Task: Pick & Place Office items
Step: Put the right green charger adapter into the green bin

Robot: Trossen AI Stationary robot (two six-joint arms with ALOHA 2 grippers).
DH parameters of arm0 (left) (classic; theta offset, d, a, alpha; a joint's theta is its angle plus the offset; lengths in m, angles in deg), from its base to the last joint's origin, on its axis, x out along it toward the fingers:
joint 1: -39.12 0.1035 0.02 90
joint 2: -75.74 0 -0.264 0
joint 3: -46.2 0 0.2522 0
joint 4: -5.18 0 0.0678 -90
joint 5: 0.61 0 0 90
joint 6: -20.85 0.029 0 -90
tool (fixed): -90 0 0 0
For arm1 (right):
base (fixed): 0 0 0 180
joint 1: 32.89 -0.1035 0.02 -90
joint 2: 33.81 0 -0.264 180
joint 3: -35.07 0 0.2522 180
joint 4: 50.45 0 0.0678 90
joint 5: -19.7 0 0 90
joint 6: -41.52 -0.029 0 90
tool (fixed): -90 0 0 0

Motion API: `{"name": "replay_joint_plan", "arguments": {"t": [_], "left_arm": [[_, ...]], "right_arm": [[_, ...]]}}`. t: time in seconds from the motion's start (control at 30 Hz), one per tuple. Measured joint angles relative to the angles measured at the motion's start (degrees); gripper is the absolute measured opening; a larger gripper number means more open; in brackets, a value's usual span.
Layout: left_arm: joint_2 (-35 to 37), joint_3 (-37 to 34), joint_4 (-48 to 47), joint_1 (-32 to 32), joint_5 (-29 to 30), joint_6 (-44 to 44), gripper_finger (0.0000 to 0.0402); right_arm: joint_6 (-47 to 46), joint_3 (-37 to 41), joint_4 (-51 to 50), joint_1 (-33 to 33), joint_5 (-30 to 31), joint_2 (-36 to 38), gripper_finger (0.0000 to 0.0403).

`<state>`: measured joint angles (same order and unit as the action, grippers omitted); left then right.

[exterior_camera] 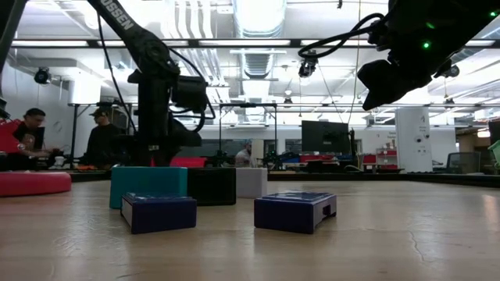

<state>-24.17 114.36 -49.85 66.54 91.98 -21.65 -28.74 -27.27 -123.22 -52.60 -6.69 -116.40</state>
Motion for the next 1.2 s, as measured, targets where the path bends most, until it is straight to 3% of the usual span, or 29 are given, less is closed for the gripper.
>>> {"name": "replay_joint_plan", "arguments": {"t": [0.63,1.0,1.2], "left_arm": [[-0.4,1.4,-0.8,0.0,0.0,2.3,0.0144],[-0.4,9.5,-1.2,-1.2,-0.1,7.0,0.0145],[-0.3,14.8,-1.1,-4.0,-0.4,15.1,0.0145]], "right_arm": [[0.5,0.0,0.1,0.0,0.0,0.0,0.0224],[-0.1,0.0,0.1,0.2,-0.5,0.0,0.0224],[-0.1,-0.1,0.1,0.2,-0.5,0.0,0.0224]]}}
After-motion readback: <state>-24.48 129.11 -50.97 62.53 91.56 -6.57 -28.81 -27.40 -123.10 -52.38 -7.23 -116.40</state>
